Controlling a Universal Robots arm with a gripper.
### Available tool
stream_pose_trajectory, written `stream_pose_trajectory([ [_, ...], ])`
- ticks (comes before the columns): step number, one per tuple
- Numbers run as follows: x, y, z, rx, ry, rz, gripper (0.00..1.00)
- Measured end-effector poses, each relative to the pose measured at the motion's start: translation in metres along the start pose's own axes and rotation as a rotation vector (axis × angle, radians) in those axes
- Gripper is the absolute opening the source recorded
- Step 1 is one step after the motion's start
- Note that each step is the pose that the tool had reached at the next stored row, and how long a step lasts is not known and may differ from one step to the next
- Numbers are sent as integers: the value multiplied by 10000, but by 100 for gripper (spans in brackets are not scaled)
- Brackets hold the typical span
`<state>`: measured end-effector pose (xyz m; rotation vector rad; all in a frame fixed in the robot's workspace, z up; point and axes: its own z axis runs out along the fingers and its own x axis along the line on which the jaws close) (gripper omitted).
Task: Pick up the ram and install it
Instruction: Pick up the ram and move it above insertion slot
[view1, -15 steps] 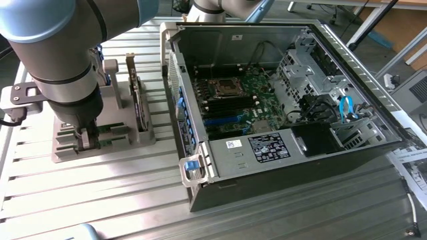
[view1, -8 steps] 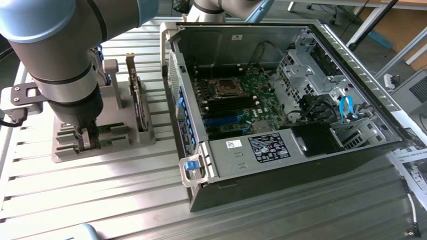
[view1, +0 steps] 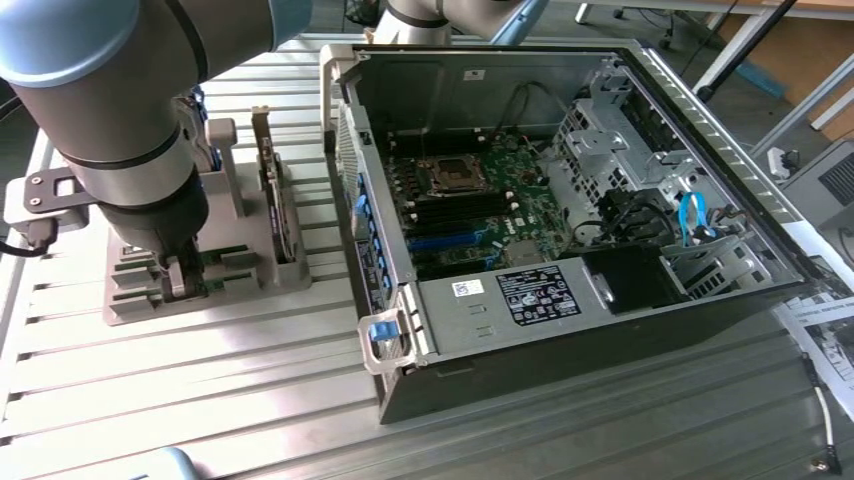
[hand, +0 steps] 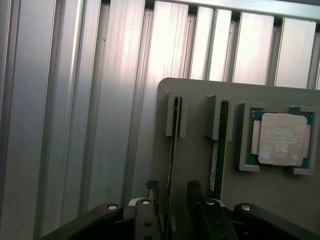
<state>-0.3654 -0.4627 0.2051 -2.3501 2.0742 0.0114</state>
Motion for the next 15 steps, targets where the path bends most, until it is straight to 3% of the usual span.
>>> stream_pose_trajectory([
  [15, -22, 51, 10, -1, 0, 0, 36],
])
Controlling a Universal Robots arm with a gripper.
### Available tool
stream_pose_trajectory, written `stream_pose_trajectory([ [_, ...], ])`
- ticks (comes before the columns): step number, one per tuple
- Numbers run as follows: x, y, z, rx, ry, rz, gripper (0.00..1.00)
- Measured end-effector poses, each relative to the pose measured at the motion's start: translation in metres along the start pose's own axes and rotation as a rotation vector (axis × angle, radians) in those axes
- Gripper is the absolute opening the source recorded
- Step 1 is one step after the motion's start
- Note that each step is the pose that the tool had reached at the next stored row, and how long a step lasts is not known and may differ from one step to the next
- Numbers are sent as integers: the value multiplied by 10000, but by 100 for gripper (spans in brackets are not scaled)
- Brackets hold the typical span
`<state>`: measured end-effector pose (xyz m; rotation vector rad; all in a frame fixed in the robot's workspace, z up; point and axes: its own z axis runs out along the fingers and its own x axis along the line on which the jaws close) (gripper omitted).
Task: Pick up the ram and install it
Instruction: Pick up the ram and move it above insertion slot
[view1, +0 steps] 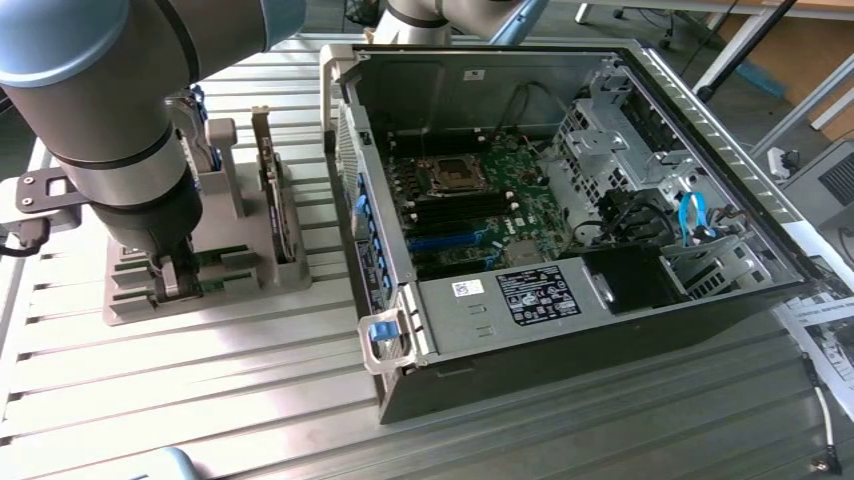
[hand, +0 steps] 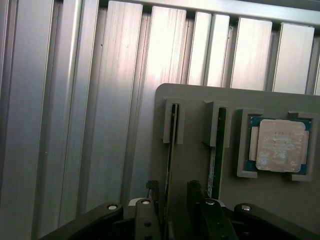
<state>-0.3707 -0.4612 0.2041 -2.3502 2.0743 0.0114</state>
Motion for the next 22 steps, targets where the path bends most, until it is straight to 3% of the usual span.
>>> stream_pose_trajectory([
  [7, 0, 0, 0, 0, 0, 0, 35],
  [9, 0, 0, 0, 0, 1, 0, 22],
  [12, 0, 0, 0, 0, 0, 1, 14],
  [22, 0, 0, 0, 0, 0, 0, 14],
])
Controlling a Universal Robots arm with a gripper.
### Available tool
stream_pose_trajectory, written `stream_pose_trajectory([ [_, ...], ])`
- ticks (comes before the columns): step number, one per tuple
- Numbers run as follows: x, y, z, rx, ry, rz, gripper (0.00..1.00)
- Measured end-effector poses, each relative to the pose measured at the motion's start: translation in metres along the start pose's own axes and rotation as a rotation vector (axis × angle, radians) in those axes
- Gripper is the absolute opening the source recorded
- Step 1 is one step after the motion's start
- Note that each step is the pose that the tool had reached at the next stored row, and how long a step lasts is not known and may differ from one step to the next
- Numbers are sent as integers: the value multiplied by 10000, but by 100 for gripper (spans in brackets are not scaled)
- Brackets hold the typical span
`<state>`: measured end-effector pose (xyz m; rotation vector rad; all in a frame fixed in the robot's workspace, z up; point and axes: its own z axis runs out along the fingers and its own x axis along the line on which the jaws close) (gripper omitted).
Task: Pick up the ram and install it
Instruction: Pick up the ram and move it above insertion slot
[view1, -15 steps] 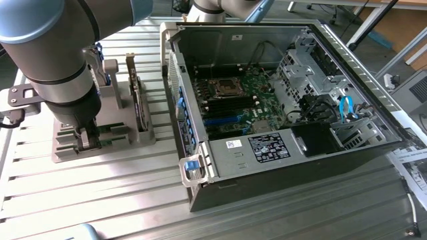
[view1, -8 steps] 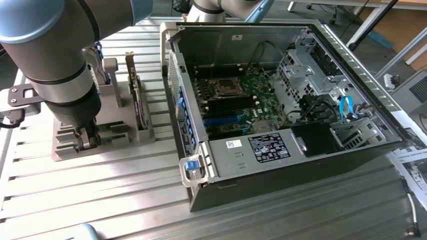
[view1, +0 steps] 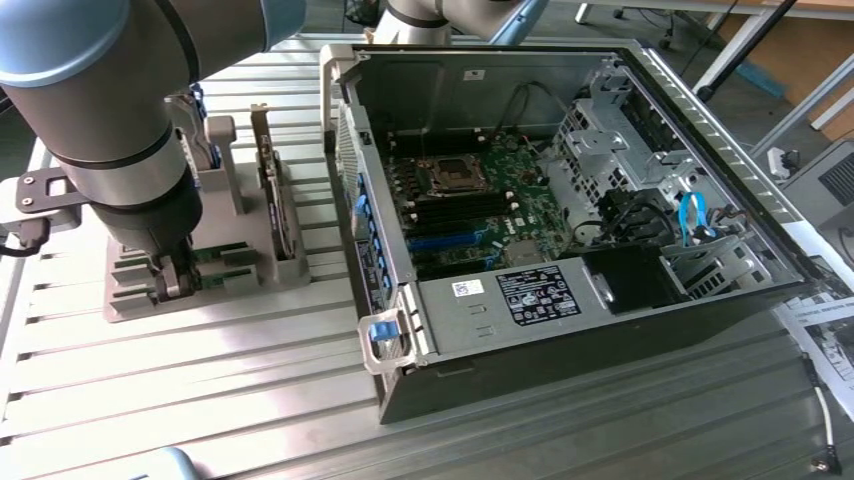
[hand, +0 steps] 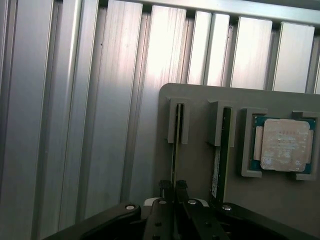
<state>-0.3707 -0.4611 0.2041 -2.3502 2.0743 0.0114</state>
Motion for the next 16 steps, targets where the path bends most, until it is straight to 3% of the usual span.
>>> stream_pose_trajectory([
  [16, 0, 0, -28, 2, -1, 1, 14],
])
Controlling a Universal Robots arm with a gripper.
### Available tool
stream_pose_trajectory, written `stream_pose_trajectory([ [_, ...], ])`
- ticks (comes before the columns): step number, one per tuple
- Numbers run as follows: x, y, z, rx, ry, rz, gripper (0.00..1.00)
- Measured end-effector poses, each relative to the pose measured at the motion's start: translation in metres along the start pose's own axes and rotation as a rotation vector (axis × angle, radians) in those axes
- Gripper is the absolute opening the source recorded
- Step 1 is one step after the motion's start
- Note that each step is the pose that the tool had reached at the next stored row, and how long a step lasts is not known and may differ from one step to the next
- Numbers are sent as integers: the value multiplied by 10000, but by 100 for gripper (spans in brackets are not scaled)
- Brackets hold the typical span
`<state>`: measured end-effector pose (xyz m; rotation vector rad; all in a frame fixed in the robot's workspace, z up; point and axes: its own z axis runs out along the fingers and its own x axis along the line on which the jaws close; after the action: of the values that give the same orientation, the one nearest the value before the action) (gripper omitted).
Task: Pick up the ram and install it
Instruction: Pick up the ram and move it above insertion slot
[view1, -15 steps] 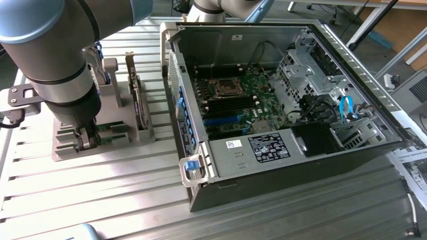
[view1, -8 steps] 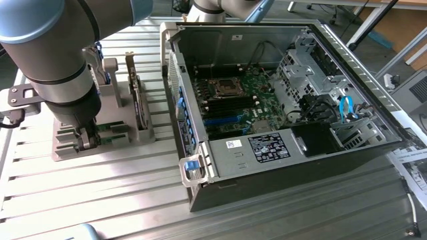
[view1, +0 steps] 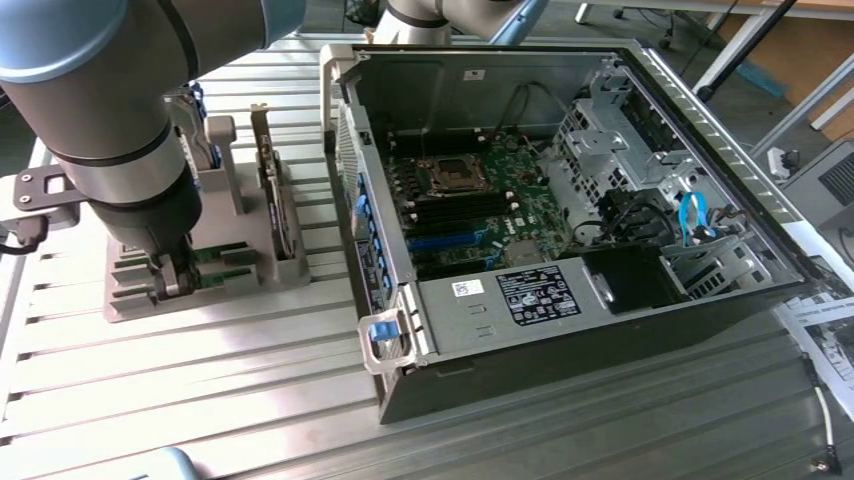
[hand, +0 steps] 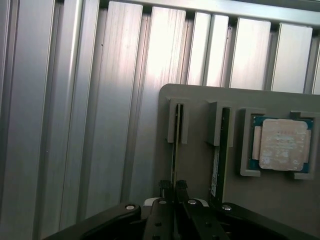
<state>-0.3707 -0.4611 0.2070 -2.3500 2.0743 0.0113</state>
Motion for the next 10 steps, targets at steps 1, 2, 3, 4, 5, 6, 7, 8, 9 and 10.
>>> stream_pose_trajectory([
  [1, 0, 0, -4, -2, 1, 0, 14],
  [2, 0, 0, -9, -2, 1, 0, 14],
  [3, 0, 0, -14, -2, 1, 0, 14],
  [4, 0, 0, -21, -3, 2, 0, 14],
  [5, 0, 0, -26, -2, 1, 0, 14],
  [6, 0, 0, -29, -1, 0, 0, 14],
  [7, -1, 0, -31, 1, -1, 0, 14],
  [8, 0, 0, -33, 0, 0, 0, 14],
  [9, 0, 0, -36, -1, 0, 0, 14],
  [10, 0, 0, -38, -1, 1, 0, 14],
])
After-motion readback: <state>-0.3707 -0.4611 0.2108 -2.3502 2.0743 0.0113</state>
